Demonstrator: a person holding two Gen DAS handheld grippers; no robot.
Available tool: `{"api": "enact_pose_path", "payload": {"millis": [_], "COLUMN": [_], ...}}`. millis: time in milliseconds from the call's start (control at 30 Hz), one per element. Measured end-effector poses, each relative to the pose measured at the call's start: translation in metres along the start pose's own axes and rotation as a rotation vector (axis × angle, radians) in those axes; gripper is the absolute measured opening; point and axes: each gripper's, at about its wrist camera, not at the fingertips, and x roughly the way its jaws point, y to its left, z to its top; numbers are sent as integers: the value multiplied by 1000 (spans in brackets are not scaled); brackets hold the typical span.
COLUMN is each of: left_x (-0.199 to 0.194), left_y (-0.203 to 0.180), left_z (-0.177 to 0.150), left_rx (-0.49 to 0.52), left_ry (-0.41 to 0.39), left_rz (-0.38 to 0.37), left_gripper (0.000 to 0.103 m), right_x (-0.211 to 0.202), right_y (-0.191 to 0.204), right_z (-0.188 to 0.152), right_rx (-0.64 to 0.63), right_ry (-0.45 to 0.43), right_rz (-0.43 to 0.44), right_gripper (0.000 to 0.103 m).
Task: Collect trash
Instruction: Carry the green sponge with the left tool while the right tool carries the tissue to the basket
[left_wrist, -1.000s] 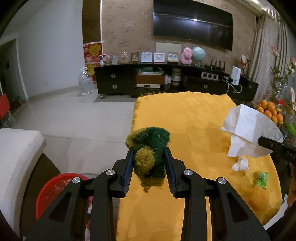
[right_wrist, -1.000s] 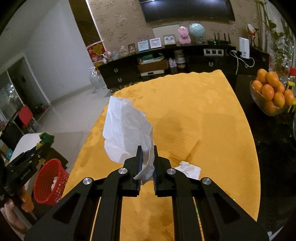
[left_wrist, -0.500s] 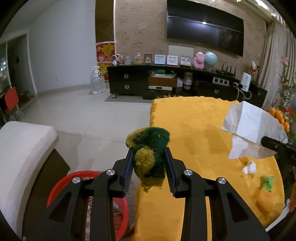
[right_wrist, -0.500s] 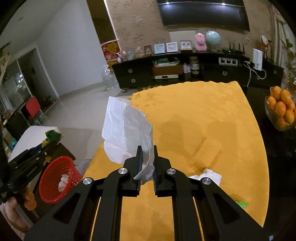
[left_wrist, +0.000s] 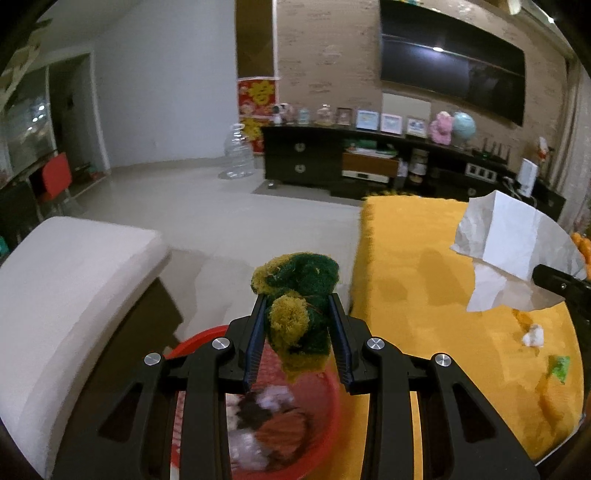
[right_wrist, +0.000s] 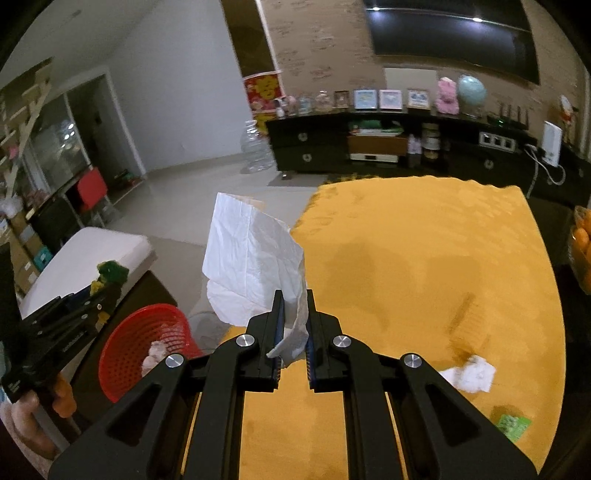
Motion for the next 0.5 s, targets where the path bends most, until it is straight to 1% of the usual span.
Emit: {"api": "enact_pose_path", "payload": {"millis": [233, 500], "left_x": [-6, 1], "left_y": [36, 55], "left_z": [-6, -10], "left_rx": [-53, -83], "left_ry": [12, 34], "left_rz": [70, 99], "left_gripper": [31, 31], "right_x": [15, 39], "right_y": [46, 99], "right_z": [3, 7], "right_rx": [-85, -186], "right_ry": [34, 99], "right_rz": [65, 148], "right_gripper": [11, 10]}}
